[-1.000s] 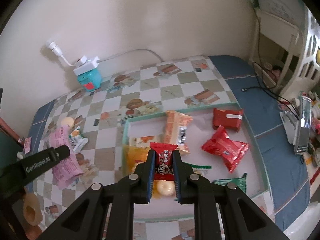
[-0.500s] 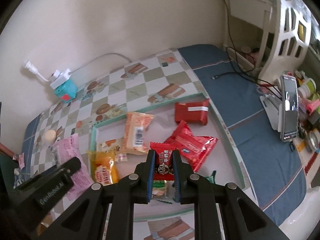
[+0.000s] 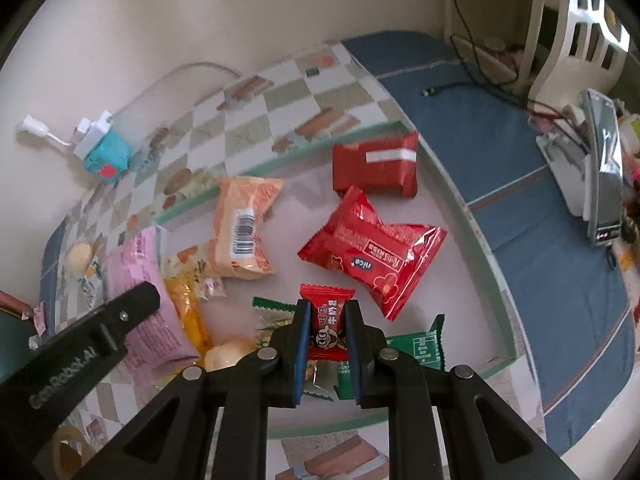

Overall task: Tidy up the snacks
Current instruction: 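Carry pink bag and red candy over the tray with both grippers, then lower pink bag and red candy into the tray and open both grippers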

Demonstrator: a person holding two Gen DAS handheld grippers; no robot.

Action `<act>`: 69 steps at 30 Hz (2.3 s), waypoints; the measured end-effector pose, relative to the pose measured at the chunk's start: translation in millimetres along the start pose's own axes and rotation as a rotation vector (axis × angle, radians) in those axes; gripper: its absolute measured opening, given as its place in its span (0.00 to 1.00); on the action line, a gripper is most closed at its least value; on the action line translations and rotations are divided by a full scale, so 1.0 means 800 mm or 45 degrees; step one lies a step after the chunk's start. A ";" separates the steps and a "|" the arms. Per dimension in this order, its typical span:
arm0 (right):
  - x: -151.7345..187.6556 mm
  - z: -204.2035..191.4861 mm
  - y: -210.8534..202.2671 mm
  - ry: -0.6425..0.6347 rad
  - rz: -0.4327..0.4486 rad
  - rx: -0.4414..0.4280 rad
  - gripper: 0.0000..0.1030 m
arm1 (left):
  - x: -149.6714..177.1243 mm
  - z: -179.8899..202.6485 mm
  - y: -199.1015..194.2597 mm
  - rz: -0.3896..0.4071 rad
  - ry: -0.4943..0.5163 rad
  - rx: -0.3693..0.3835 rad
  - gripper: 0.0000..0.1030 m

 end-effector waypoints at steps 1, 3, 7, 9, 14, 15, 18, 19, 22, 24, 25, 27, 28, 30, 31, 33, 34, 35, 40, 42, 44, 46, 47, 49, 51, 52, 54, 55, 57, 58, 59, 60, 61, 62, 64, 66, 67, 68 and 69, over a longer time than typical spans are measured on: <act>0.000 0.001 0.002 0.002 -0.004 0.001 0.18 | -0.001 0.002 0.001 -0.002 0.002 0.002 0.38; -0.001 0.002 0.006 0.004 -0.011 0.004 0.18 | -0.002 0.005 0.006 -0.009 0.004 0.008 0.38; -0.004 0.005 0.009 0.010 -0.018 0.012 0.18 | -0.005 0.011 0.013 -0.019 0.003 0.011 0.38; -0.005 0.007 0.011 0.018 -0.023 0.017 0.18 | -0.006 0.014 0.015 -0.020 0.003 0.016 0.38; -0.007 0.013 0.012 0.034 -0.030 0.023 0.18 | -0.008 0.018 0.017 -0.020 0.008 0.022 0.38; -0.007 0.013 0.012 0.035 -0.030 0.023 0.18 | -0.008 0.019 0.017 -0.022 0.006 0.024 0.38; -0.007 0.013 0.010 0.033 -0.026 0.025 0.18 | -0.007 0.021 0.019 -0.030 0.007 0.026 0.39; -0.008 0.013 0.010 0.034 -0.025 0.025 0.18 | -0.007 0.021 0.020 -0.032 0.008 0.027 0.39; -0.008 0.014 0.010 0.045 -0.027 0.033 0.20 | -0.007 0.021 0.020 -0.035 0.008 0.028 0.41; -0.008 0.015 0.010 0.049 -0.031 0.032 0.20 | -0.007 0.021 0.020 -0.034 0.008 0.028 0.51; -0.008 0.015 0.011 0.051 -0.033 0.032 0.20 | -0.007 0.020 0.020 -0.033 0.009 0.028 0.57; -0.008 0.015 0.011 0.050 -0.033 0.034 0.20 | -0.007 0.020 0.021 -0.034 0.009 0.031 0.57; -0.008 0.015 0.011 0.047 -0.035 0.034 0.20 | -0.007 0.020 0.021 -0.035 0.008 0.030 0.57; -0.008 0.015 0.012 0.047 -0.038 0.037 0.20 | -0.007 0.018 0.021 -0.035 0.005 0.025 0.57; -0.008 0.015 0.012 0.050 -0.039 0.039 0.20 | -0.007 0.017 0.021 -0.034 0.005 0.023 0.57; -0.008 0.015 0.013 0.055 -0.041 0.040 0.20 | -0.008 0.014 0.020 -0.032 -0.003 0.020 0.57; -0.008 0.016 0.012 0.057 -0.042 0.041 0.20 | -0.009 0.012 0.019 -0.030 -0.008 0.019 0.57; -0.008 0.016 0.012 0.060 -0.042 0.042 0.20 | -0.009 0.010 0.018 -0.028 -0.013 0.017 0.57; -0.008 0.019 0.013 0.075 -0.047 0.053 0.49 | -0.012 0.002 0.018 -0.025 -0.035 -0.001 0.61; -0.008 0.019 0.013 0.075 -0.048 0.056 0.49 | -0.013 -0.001 0.019 -0.030 -0.044 -0.008 0.61; -0.007 0.019 0.012 0.074 -0.048 0.061 0.49 | -0.013 -0.006 0.021 -0.034 -0.053 -0.014 0.62; -0.007 0.019 0.013 0.075 -0.052 0.068 0.53 | -0.014 -0.010 0.022 -0.039 -0.066 -0.015 0.67; -0.007 0.019 0.013 0.075 -0.052 0.072 0.60 | -0.014 -0.011 0.023 -0.040 -0.072 -0.020 0.69; -0.008 0.020 0.013 0.077 -0.046 0.085 0.71 | -0.015 -0.019 0.025 -0.040 -0.089 -0.051 0.85; -0.011 0.020 0.011 0.076 -0.034 0.093 0.79 | -0.015 -0.026 0.028 -0.039 -0.102 -0.081 0.87; -0.012 0.021 0.011 0.076 -0.029 0.096 0.82 | -0.015 -0.030 0.029 -0.041 -0.107 -0.089 0.87; -0.013 0.022 0.011 0.082 -0.025 0.100 0.97 | -0.015 -0.038 0.033 -0.049 -0.130 -0.095 0.88; -0.013 0.022 0.011 0.086 -0.024 0.104 0.99 | -0.014 -0.042 0.035 -0.055 -0.141 -0.100 0.89; -0.013 0.023 0.012 0.083 -0.028 0.105 1.00 | -0.013 -0.051 0.040 -0.069 -0.163 -0.130 0.89; -0.013 0.022 0.012 0.082 -0.031 0.102 1.00 | -0.012 -0.054 0.042 -0.075 -0.170 -0.138 0.89; -0.013 0.022 0.013 0.080 -0.032 0.097 1.00 | -0.012 -0.059 0.045 -0.083 -0.181 -0.138 0.89; -0.013 0.021 0.013 0.078 -0.033 0.093 1.00 | -0.011 -0.061 0.046 -0.088 -0.190 -0.136 0.89; -0.013 0.021 0.014 0.076 -0.034 0.091 1.00 | -0.011 -0.066 0.048 -0.095 -0.206 -0.134 0.89; -0.013 0.020 0.014 0.073 -0.035 0.091 1.00 | -0.011 -0.069 0.049 -0.097 -0.218 -0.138 0.89; -0.013 0.019 0.014 0.066 -0.032 0.095 1.00 | -0.011 -0.077 0.050 -0.093 -0.242 -0.160 0.89; -0.013 0.017 0.014 0.060 -0.033 0.098 1.00 | -0.011 -0.082 0.051 -0.095 -0.255 -0.177 0.89; -0.013 0.016 0.013 0.055 -0.031 0.100 1.00 | -0.011 -0.085 0.052 -0.098 -0.263 -0.181 0.89; -0.013 0.015 0.012 0.050 -0.027 0.100 1.00 | -0.011 -0.088 0.052 -0.102 -0.271 -0.182 0.89; -0.013 0.014 0.012 0.048 -0.025 0.099 1.00 | -0.010 -0.092 0.053 -0.106 -0.279 -0.185 0.89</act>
Point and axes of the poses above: each gripper's, at about its wrist camera, not at the fingertips, and y roughly the way its jaws point, z to its right, x to its underside, the point moved 5 cm from there along y, roughly the way its jaws point, and after that the axes turned 7 degrees about -x, right-handed, at the moved point
